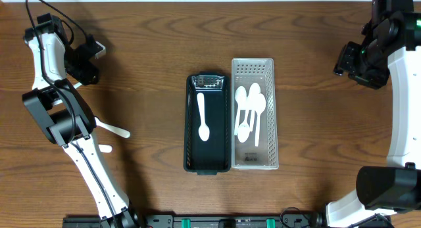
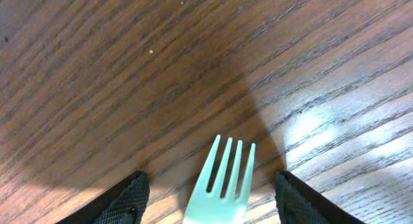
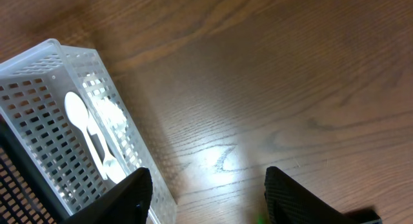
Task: Pack container
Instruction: 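Lower the left gripper and close it on a white fork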
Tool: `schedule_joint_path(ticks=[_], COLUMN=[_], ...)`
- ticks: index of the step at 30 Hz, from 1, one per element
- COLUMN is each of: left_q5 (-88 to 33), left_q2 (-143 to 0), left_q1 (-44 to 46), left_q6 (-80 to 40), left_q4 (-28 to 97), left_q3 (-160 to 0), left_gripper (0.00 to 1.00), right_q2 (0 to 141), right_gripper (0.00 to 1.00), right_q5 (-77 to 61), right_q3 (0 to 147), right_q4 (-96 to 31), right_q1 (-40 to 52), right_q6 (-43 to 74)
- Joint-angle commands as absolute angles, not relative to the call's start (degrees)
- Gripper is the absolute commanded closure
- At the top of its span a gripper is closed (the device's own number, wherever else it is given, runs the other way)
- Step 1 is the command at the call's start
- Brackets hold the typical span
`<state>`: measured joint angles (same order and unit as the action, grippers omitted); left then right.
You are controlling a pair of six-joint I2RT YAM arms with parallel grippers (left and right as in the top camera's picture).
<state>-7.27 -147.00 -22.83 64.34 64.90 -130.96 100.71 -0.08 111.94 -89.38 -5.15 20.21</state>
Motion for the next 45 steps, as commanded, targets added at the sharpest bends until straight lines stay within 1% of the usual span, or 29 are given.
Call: schedule_joint_path(ticks=[1,6,9,11,17,20,23,28,30,31,32,33,39,40,41,45], left_q5=[-6.76,-6.76,-6.76,-6.79,-6.79,-6.81,-6.81,-6.81,-6.81,-6.81,-6.81,-6.81,-6.76,-6.79,-6.79,-6.79], left_q2=[-147.81,-147.81,-147.81,-147.81,-147.81,-147.81,-147.81,-147.81,-147.81,-147.81,-147.81,-147.81,-147.09,-146.85,-146.52,-144.35], left_q1=[-23.22,-23.57,-23.7,-23.77,-23.77,-23.77,-23.77,-23.77,-23.77,-23.75,-23.7,-23.68,-23.03,-22.87,-22.63,-21.12], left_q6=[64.47,64.47,64.45,64.45,64.23,64.23,64.23,63.79,63.77,63.59,63.09,62.85,58.54,58.13,57.87,52.21], left_q4=[65.28,65.47,65.49,65.52,65.69,65.69,65.69,65.67,65.69,65.69,65.67,65.67,66.35,66.63,67.09,68.69], left_q3=[-130.91,-130.91,-130.91,-130.91,-130.91,-130.91,-130.91,-130.91,-130.91,-130.91,-130.91,-130.93,-130.96,-131.04,-131.11,-131.2], left_gripper=[0.36,0.43,0.52,0.54,0.55,0.6,0.7,0.73,0.77,0.81,0.81,0.87,0.89,0.89,0.93,0.94], right_q2=[100.29,100.29,100.29,100.29,100.29,100.29,100.29,100.29,100.29,100.29,100.29,100.29,100.29,100.29,100.29,100.29], right_gripper=[0.41,0.41,0.41,0.42,0.42,0.42,0.42,0.42,0.42,0.42,0.42,0.42,0.42,0.42,0.42,0.42], right_q5=[-0.27,-0.27,-0.27,-0.27,-0.27,-0.27,-0.27,-0.25,-0.25,-0.25,-0.25,-0.25,-0.23,-0.23,-0.23,0.03], right_q3=[112.03,112.03,112.03,112.03,112.03,112.03,112.03,112.03,112.03,112.03,112.03,112.03,112.03,112.03,112.03,112.03], right_q4=[-89.69,-89.84,-90.13,-90.28,-90.26,-90.26,-90.28,-90.21,-90.21,-90.21,-90.21,-90.21,-89.58,-89.49,-89.45,-88.75], right_q1=[-5.23,-5.23,-5.23,-5.23,-5.23,-5.23,-5.23,-5.23,-5.23,-5.23,-5.23,-5.23,-5.23,-5.23,-5.23,-5.23], right_q6=[20.73,20.75,20.75,20.75,20.75,20.75,20.75,20.73,20.73,20.73,20.75,20.75,20.71,20.71,20.67,20.49])
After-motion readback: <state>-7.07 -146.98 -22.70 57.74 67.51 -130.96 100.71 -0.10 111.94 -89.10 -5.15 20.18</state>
